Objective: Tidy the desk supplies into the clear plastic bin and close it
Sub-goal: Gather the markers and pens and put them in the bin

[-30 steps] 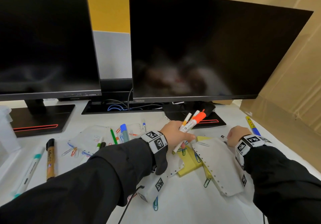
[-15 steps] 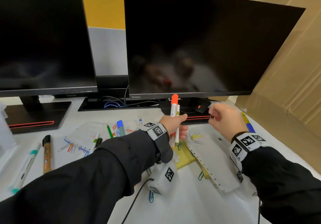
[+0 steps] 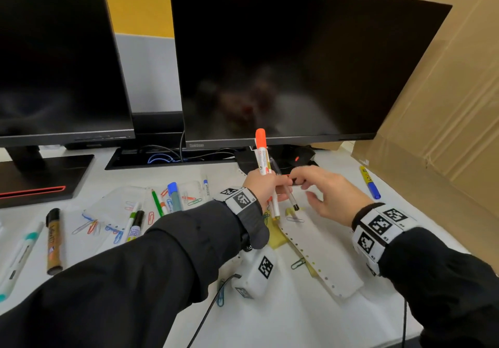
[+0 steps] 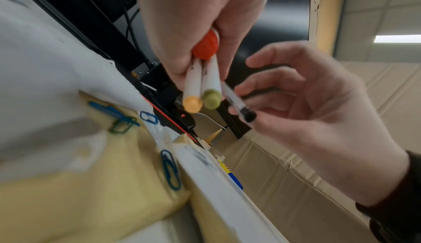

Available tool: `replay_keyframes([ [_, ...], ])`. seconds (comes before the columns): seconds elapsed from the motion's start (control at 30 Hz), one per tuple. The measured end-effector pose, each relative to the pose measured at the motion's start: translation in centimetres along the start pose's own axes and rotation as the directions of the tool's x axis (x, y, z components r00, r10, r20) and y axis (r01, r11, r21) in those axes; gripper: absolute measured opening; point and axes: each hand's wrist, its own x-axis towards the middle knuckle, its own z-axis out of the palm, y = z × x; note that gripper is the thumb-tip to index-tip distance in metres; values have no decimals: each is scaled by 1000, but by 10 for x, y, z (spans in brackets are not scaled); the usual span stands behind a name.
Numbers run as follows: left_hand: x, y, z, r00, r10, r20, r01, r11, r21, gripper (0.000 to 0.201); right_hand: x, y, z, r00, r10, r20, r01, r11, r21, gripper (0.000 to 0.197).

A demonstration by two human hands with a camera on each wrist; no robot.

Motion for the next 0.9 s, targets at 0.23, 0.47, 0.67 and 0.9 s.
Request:
replay_keyframes([
  [0.23,-4,1,1,999,-45,-28,47,994,98,6,-5,78,-4,755,656,-23,-654,750,-101,40],
  [0.47,-2,1,0,1000,4,25,-12,953,304,21,-6,99,9,542,825,158,-766,562,-312,49],
  [0.67,0,3,-4,998,7,69,-32,928,371,16,0,94,9,494,842,216,-752,538,-380,46],
  [0.9,1,3,-6,997,-6,72,-21,929,370,15,6,105,15,415,890,190,-836,456,-307,50],
])
